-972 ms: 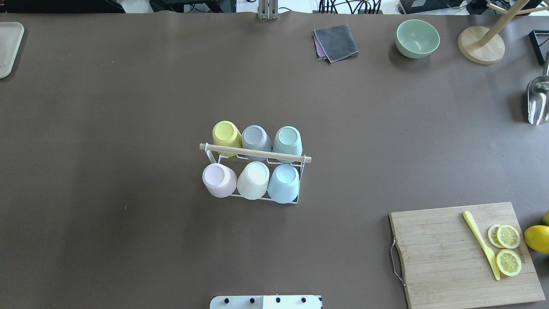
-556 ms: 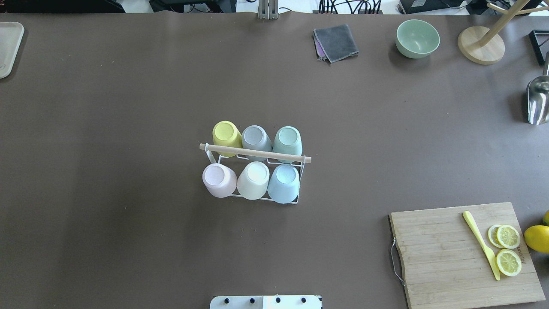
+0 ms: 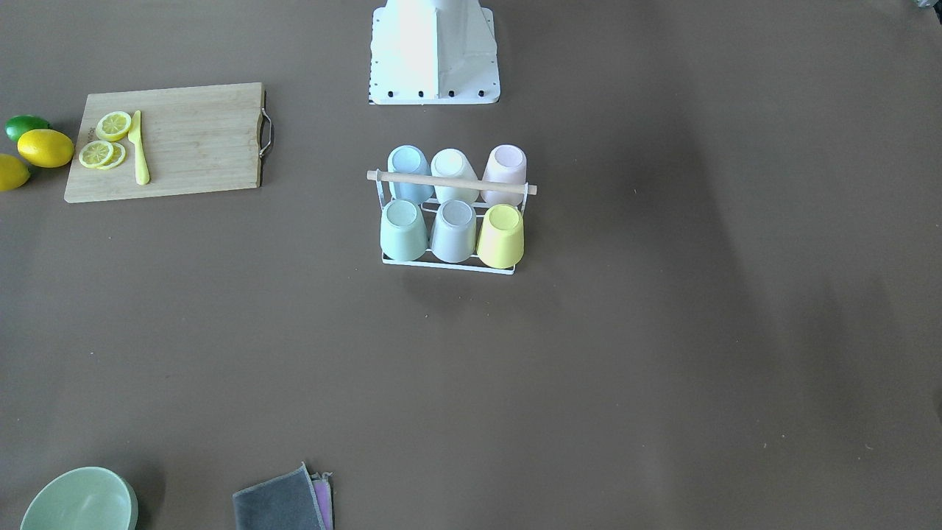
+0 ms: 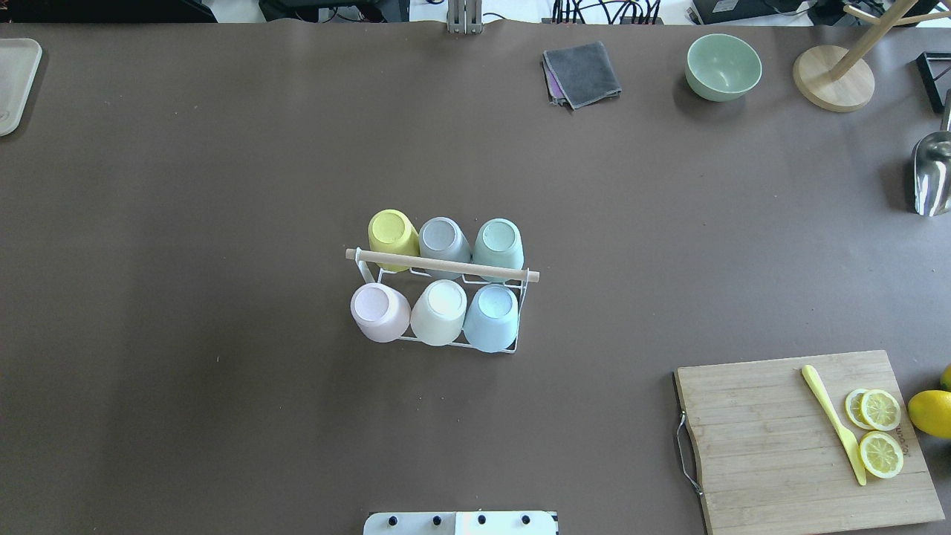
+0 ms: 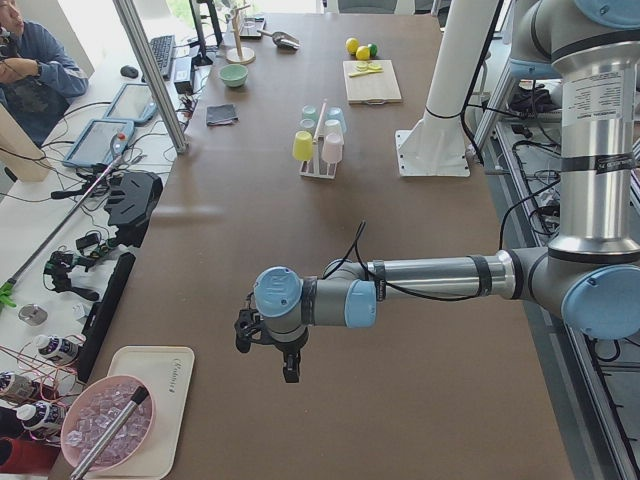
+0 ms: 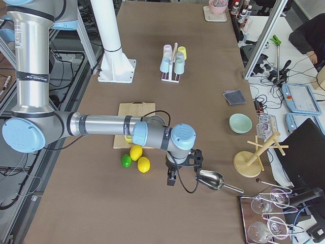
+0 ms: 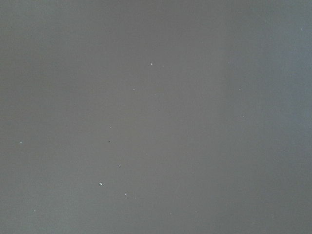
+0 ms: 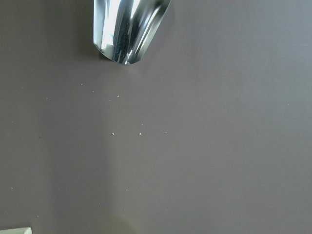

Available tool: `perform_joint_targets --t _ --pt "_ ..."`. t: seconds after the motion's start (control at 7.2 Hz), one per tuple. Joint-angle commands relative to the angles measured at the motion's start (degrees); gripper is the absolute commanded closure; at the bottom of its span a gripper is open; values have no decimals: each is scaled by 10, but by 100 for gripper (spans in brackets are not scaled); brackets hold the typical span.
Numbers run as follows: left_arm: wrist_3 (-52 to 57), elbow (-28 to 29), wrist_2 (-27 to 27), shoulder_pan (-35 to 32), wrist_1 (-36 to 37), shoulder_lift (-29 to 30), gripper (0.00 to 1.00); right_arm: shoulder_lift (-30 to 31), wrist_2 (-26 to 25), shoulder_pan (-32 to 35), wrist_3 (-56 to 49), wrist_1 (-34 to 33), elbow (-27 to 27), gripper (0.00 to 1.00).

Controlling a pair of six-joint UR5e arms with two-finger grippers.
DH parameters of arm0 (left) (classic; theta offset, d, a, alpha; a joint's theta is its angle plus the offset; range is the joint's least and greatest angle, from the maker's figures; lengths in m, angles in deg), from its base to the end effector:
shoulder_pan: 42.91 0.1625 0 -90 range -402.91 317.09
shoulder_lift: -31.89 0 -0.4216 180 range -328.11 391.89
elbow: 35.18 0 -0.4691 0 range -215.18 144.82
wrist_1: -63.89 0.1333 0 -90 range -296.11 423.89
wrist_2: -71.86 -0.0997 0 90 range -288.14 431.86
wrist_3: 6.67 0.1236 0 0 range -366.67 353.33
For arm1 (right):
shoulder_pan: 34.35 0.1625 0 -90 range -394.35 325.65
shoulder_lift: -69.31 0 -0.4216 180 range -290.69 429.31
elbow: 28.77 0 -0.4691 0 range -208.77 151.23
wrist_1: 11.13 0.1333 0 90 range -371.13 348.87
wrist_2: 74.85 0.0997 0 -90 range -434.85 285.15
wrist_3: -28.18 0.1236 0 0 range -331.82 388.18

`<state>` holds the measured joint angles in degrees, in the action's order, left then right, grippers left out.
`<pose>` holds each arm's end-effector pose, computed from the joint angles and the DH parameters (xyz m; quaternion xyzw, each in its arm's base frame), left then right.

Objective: Place cup on cup holder

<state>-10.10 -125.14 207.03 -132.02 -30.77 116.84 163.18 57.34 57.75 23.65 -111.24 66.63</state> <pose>-0.0374 -0.5298 0.7120 -0.0179 0.3836 -0.0219 0.9230 0.0695 -0.5232 0.6760 -0.0489 -0.3623 0.0072 0.9307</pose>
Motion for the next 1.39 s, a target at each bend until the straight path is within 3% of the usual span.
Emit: perform_joint_targets --t 0.0,1.25 --pt "0 5 -1 1 -1 0 1 1 0 0 0 0 0 0" --pt "-1 21 0 1 -13 7 1 4 0 0 1 1 0 0"
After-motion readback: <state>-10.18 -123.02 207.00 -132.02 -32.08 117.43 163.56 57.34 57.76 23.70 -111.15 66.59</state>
